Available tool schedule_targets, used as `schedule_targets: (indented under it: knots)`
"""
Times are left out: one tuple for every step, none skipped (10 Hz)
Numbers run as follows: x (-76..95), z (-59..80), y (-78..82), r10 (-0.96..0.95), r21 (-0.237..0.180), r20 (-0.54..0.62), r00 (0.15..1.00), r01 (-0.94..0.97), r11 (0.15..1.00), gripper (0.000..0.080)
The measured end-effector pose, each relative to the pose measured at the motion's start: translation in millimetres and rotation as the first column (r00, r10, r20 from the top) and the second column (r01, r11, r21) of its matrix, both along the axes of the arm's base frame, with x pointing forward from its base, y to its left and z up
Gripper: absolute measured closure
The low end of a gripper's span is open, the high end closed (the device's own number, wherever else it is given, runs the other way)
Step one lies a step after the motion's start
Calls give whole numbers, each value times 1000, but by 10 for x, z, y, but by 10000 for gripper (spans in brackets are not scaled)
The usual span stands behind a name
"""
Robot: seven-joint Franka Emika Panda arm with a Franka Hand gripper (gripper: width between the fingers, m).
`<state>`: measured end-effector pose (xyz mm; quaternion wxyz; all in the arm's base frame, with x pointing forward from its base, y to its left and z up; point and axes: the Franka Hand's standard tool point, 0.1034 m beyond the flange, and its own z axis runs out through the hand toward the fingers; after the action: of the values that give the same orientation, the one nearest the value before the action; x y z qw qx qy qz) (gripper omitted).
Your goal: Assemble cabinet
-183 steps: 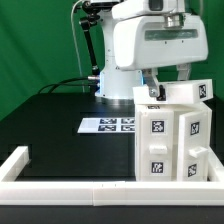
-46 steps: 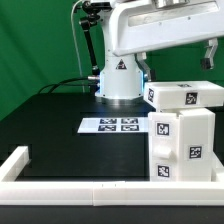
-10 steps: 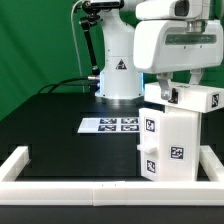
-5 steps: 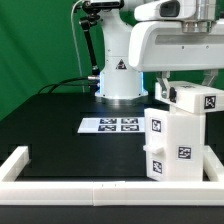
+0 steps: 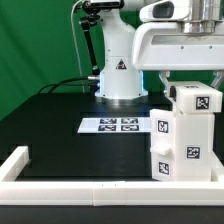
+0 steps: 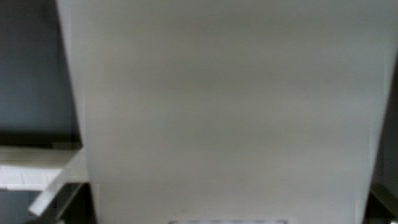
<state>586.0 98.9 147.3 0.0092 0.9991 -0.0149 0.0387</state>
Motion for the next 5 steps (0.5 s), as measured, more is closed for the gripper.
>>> schedule_targets:
  knots:
    - [0,0,3,-57,4,1,998,57,998,241]
    - [-1,0,6,-100,9,1,995,100,995,241]
    - [-2,0,16,-198,23,1,980,198,980,241]
    - [1,2,29,-295,41,3,955,295,955,242]
    - [-7,1,71,-387,53,-1,922,387,921,241]
